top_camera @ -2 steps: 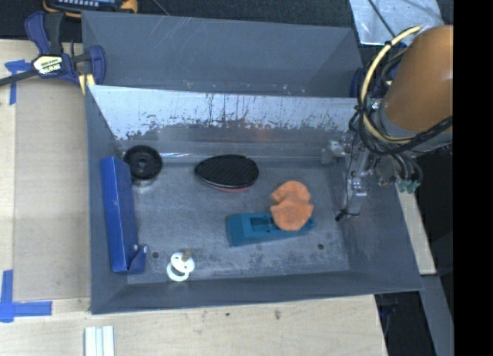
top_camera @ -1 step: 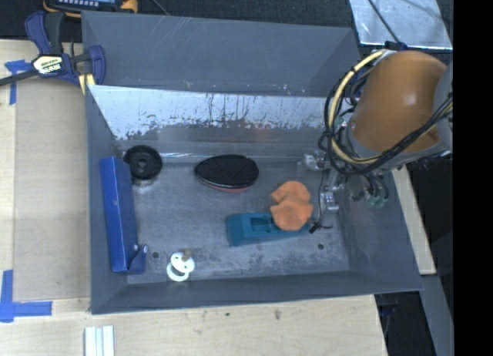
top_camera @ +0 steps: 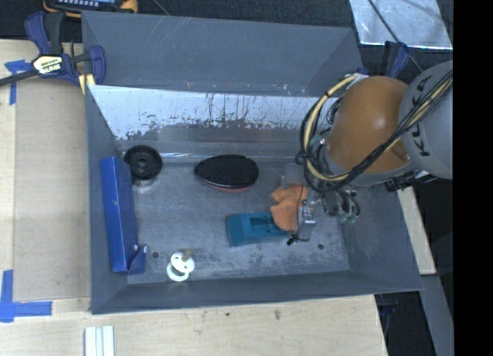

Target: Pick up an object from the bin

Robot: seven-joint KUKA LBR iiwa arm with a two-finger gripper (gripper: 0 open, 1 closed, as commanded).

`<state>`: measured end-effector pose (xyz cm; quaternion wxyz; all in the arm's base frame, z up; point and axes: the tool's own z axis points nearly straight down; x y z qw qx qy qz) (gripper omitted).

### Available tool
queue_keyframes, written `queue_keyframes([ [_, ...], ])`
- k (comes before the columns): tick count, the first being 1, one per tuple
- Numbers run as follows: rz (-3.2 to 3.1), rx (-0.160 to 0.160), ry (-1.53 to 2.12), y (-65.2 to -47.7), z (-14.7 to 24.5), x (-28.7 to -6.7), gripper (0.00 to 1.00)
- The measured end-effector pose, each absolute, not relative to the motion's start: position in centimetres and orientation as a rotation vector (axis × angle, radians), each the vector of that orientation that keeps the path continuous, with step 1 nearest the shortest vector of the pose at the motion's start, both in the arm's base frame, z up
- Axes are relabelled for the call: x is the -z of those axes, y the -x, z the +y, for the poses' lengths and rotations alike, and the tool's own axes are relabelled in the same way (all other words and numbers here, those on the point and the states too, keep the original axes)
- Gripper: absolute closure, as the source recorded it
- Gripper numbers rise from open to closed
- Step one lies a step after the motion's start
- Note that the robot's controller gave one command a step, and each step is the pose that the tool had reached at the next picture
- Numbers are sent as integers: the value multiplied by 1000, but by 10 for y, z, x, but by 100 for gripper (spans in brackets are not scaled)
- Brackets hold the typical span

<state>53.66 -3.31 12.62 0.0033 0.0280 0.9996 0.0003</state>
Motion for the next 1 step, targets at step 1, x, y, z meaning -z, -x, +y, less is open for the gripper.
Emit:
queue_keyframes([
  [1,3144,3,-98,-546,-12,-95,100],
])
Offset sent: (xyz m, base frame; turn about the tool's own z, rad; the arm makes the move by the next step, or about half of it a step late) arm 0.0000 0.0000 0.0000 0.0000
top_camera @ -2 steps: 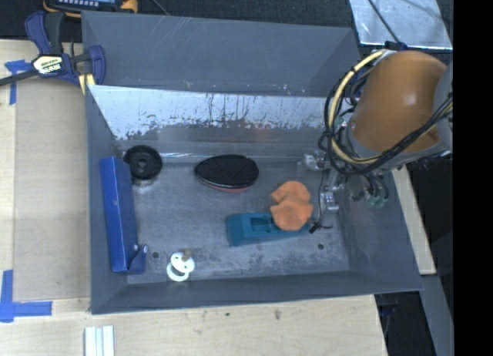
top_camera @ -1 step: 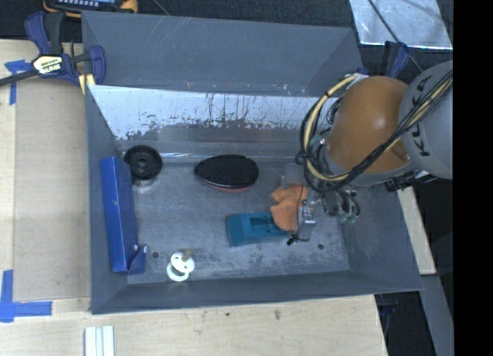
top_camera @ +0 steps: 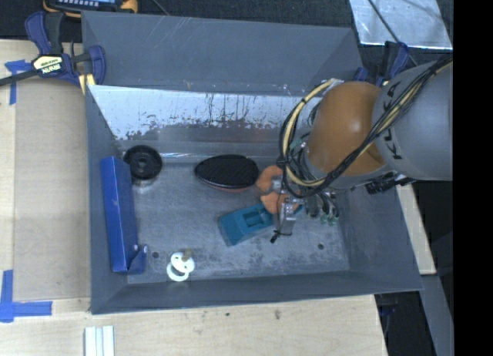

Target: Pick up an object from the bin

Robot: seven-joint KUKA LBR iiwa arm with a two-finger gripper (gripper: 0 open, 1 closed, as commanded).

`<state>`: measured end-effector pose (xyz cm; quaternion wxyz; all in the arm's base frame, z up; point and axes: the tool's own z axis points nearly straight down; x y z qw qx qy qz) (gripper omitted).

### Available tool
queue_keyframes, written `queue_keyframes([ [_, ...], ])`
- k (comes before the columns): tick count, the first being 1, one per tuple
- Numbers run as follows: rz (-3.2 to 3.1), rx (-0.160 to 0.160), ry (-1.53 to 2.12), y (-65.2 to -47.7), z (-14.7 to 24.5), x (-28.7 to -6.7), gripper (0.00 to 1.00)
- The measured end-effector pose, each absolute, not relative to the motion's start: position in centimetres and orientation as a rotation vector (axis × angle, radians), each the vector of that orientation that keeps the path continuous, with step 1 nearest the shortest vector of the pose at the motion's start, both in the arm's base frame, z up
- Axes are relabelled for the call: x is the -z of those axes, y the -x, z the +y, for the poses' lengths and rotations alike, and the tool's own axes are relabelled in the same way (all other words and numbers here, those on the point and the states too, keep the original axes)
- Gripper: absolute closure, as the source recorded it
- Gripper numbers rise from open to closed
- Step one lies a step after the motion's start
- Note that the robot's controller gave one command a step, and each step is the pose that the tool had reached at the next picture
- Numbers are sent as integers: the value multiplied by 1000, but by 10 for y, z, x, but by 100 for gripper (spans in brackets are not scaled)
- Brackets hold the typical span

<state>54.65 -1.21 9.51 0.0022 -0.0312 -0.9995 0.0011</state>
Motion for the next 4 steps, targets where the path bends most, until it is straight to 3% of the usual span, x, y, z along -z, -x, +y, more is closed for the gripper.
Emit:
queue_keyframes([
  [1,-3136,-3,98,-546,-12,-95,100],
  [3,-3136,3,34,-592,8,-78,100],
  [4,-3139,1,56,-581,-4,-114,100],
])
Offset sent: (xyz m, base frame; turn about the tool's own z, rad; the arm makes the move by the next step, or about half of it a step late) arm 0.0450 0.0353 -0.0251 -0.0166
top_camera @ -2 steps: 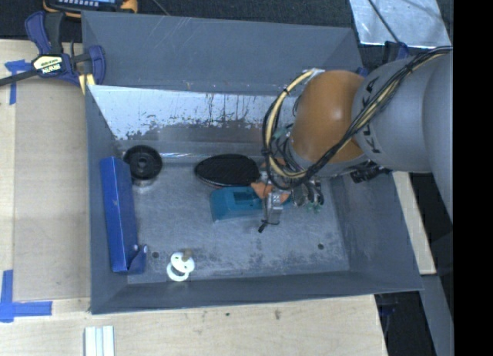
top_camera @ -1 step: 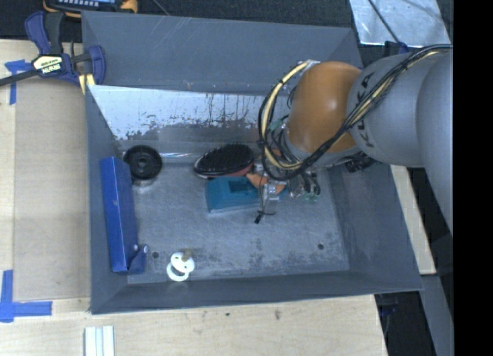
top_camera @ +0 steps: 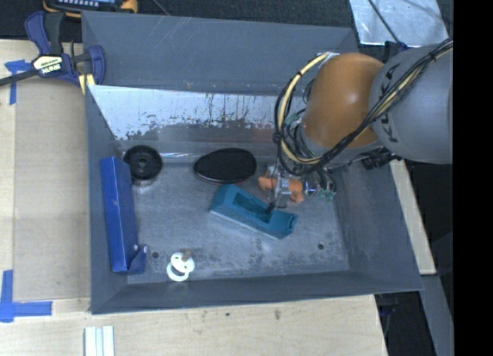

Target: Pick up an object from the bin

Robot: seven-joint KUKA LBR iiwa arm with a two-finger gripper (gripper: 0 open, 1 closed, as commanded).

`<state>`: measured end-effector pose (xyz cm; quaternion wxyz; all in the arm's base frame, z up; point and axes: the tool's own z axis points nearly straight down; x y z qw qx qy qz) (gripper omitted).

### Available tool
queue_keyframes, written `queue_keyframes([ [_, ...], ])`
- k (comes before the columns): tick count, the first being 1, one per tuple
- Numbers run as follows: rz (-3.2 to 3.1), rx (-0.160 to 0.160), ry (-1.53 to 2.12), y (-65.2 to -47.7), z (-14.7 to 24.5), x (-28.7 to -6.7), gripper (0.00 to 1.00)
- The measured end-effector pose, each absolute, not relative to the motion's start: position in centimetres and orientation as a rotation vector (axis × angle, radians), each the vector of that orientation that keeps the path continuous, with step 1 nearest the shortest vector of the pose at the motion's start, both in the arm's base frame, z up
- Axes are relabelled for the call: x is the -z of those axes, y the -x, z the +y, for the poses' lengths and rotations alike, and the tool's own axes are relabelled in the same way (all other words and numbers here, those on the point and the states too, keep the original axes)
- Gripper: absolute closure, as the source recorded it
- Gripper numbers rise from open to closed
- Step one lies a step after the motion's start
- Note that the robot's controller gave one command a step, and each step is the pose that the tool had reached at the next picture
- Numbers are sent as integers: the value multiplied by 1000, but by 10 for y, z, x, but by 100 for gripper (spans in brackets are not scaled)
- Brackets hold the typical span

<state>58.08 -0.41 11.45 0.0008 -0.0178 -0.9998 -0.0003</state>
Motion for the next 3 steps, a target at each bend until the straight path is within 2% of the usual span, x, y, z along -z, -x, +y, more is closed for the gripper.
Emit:
queue_keyframes([
  [1,-3143,-2,76,-592,14,-168,100],
  [2,-3150,2,64,-592,18,-189,100],
  [3,-3135,0,67,-592,16,-222,100],
])
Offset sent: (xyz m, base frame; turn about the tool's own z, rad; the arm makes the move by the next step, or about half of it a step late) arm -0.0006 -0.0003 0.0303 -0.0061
